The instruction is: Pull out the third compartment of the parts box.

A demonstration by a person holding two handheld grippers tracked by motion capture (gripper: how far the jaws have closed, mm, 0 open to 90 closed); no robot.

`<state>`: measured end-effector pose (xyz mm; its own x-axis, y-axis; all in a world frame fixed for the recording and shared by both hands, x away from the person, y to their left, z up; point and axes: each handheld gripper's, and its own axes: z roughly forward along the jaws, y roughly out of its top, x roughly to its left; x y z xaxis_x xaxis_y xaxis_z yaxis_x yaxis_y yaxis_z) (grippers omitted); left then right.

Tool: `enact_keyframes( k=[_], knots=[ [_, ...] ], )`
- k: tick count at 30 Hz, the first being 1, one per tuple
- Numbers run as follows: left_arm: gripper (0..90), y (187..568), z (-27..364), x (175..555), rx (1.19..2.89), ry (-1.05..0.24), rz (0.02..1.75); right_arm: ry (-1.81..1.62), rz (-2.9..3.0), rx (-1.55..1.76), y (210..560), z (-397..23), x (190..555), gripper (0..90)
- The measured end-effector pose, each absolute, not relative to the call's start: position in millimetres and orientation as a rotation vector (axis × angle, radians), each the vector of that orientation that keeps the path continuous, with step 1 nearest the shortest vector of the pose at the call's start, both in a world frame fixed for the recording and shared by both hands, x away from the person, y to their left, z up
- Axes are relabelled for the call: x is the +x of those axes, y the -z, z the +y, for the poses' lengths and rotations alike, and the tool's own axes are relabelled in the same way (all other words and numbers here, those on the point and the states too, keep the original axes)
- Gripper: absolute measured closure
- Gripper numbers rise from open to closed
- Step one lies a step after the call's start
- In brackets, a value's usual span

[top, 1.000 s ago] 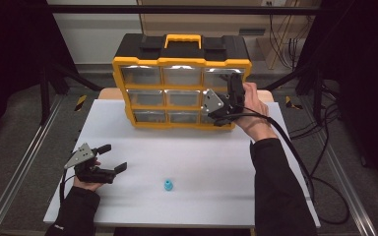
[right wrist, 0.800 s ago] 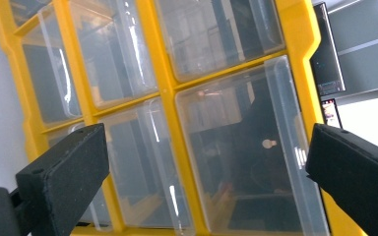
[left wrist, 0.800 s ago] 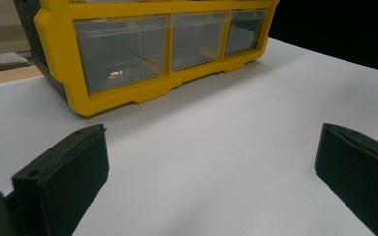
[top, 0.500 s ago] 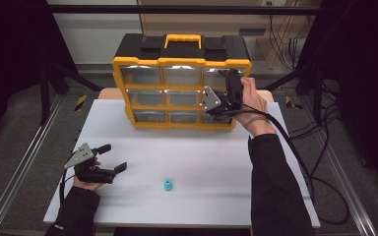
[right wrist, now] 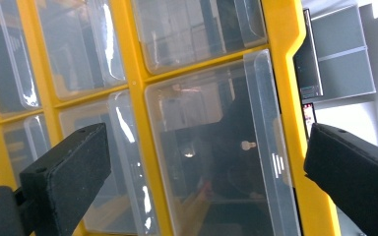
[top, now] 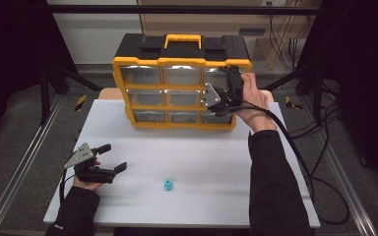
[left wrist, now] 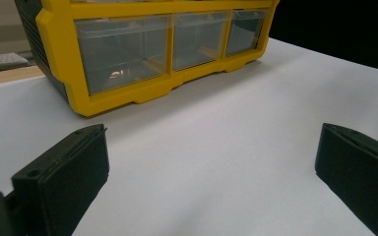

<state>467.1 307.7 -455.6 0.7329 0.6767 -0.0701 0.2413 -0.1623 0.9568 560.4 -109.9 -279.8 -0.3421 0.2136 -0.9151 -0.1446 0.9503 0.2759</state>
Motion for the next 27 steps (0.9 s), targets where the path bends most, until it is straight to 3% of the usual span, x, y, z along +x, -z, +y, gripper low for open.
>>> enact_keyframes(
  k=[20, 27],
  knots=[
    [0.0, 456.1, 307.6, 467.4, 1.736, -0.452, 0.731, -0.298, 1.854, 0.003, 283.3, -108.5, 571.4, 8.6],
    [0.0, 456.0, 307.4, 467.3, 1.736, -0.453, 0.729, -0.274, 1.836, -0.023, 284.9, -108.2, 571.0, 14.5]
  ],
)
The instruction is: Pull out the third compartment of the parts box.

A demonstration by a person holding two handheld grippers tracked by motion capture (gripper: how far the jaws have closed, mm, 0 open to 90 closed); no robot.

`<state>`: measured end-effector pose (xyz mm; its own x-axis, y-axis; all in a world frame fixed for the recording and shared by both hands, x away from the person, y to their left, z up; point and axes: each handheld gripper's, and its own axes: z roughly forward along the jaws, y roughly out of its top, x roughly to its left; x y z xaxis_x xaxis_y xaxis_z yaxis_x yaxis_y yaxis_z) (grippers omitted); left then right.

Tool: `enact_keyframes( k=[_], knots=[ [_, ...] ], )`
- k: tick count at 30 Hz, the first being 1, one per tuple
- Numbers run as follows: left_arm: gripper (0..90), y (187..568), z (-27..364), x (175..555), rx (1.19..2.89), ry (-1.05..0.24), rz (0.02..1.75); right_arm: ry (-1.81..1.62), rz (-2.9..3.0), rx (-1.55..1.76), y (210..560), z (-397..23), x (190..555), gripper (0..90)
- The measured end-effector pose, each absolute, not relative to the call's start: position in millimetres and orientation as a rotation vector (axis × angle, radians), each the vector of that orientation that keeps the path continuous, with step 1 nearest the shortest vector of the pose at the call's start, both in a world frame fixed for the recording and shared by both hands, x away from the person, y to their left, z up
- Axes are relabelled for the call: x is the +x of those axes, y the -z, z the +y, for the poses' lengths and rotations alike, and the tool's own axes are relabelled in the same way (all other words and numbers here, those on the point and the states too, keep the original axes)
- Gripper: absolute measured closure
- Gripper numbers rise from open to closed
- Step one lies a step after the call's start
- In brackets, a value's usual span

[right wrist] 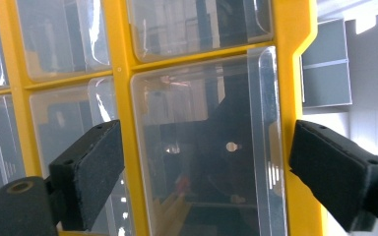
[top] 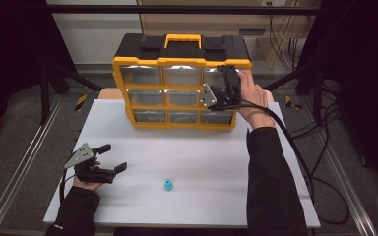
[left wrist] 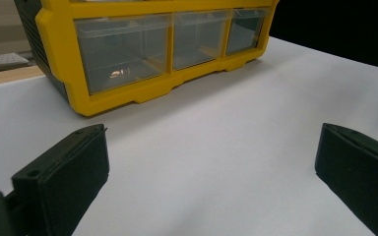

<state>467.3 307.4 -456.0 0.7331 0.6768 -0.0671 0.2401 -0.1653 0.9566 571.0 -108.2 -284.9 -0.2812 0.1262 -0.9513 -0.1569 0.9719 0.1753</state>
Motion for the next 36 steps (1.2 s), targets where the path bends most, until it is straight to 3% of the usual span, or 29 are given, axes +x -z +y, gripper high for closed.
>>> enact_keyframes(
  k=[36],
  knots=[
    [0.2, 455.9, 307.4, 467.2, 1.737, -0.453, 0.728, -0.184, 1.719, -0.088, 282.7, -111.4, 567.3, 54.2]
  ],
)
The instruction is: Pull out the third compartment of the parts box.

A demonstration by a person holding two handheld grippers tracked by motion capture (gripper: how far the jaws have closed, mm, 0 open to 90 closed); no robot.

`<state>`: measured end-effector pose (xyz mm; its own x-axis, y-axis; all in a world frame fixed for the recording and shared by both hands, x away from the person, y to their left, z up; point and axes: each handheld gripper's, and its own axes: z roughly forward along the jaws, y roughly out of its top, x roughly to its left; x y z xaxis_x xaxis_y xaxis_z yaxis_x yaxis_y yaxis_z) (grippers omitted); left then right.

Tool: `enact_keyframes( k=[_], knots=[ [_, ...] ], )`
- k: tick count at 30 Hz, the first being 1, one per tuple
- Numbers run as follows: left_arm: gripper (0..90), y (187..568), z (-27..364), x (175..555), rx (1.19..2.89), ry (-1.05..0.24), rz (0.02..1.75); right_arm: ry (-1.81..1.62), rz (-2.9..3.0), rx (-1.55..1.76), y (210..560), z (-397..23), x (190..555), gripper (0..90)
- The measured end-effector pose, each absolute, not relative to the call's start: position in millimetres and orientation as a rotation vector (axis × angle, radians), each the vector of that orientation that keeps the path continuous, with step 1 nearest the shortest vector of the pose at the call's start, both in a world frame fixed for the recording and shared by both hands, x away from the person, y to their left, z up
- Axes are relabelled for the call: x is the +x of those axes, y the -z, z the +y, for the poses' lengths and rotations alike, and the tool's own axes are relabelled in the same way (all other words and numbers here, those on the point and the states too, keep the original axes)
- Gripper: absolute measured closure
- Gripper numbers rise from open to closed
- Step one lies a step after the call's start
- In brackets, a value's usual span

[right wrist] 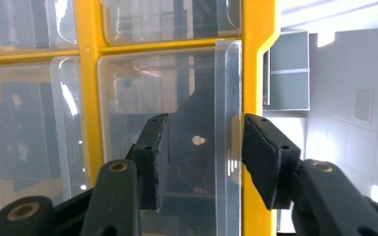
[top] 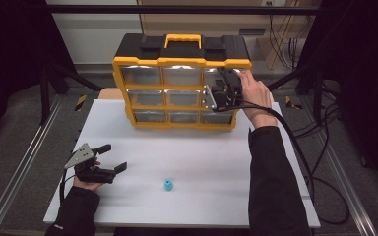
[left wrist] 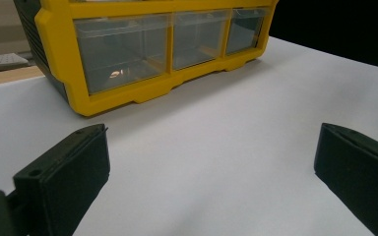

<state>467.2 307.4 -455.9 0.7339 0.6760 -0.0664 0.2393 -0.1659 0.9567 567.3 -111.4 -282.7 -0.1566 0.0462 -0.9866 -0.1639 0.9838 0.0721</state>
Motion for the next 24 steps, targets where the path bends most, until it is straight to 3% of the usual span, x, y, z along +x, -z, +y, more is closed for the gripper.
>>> enact_keyframes(
  k=[24],
  knots=[
    [0.3, 455.8, 307.5, 467.1, 1.737, -0.455, 0.727, -0.146, 1.622, -0.112, 285.2, -110.6, 566.9, 76.6]
  ],
)
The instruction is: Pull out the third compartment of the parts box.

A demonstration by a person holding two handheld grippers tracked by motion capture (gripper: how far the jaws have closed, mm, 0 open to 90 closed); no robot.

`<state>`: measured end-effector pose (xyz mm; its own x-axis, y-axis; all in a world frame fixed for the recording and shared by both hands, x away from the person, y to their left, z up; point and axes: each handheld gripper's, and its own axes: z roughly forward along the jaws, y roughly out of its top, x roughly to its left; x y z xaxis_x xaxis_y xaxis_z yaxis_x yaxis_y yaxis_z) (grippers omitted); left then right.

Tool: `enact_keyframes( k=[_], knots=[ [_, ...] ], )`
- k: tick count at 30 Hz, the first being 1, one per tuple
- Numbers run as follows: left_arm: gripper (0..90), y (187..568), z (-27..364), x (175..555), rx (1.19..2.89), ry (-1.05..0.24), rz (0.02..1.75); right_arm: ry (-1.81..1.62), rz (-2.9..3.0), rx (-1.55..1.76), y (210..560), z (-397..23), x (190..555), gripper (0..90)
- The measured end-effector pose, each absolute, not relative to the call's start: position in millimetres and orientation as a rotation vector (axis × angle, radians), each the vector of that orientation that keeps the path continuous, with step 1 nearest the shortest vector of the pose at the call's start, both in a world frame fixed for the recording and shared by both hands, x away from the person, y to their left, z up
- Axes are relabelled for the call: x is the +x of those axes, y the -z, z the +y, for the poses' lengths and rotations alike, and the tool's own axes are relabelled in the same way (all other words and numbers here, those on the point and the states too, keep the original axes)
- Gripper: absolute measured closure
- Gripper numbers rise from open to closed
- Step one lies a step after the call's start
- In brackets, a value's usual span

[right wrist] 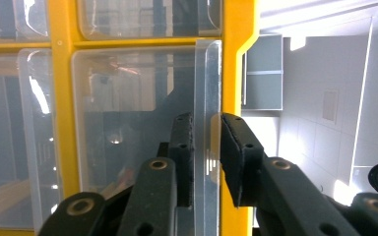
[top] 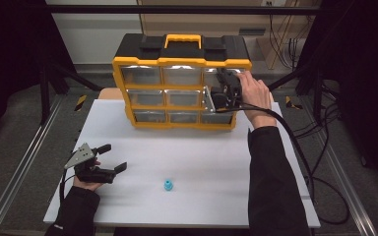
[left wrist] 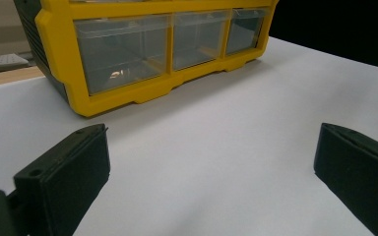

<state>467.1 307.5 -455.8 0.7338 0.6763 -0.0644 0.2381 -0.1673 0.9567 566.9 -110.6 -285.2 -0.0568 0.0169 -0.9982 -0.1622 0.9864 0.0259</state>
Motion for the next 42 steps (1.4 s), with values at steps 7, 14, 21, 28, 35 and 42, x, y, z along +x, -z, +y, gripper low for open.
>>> enact_keyframes(
  k=[7, 14, 21, 28, 35, 42],
  knots=[
    [0.3, 455.7, 307.4, 467.0, 1.738, -0.455, 0.726, -0.137, 1.615, -0.116, 285.6, -110.3, 566.8, 77.8],
    [0.3, 455.7, 307.6, 467.0, 1.737, -0.455, 0.726, -0.122, 1.602, -0.125, 286.8, -109.6, 566.6, 78.4],
    [0.3, 455.4, 308.0, 466.9, 1.736, -0.455, 0.725, -0.119, 1.602, -0.123, 286.9, -108.8, 564.9, 78.6],
    [0.3, 455.6, 307.6, 467.0, 1.737, -0.454, 0.725, -0.117, 1.604, -0.131, 286.8, -108.9, 561.4, 78.6],
    [0.3, 455.5, 307.9, 466.9, 1.736, -0.456, 0.726, -0.109, 1.6, -0.13, 288.0, -109.1, 557.2, 78.6],
    [0.3, 455.5, 307.6, 466.8, 1.736, -0.456, 0.726, -0.108, 1.596, -0.143, 288.2, -109.8, 551.8, 78.6]
  ],
)
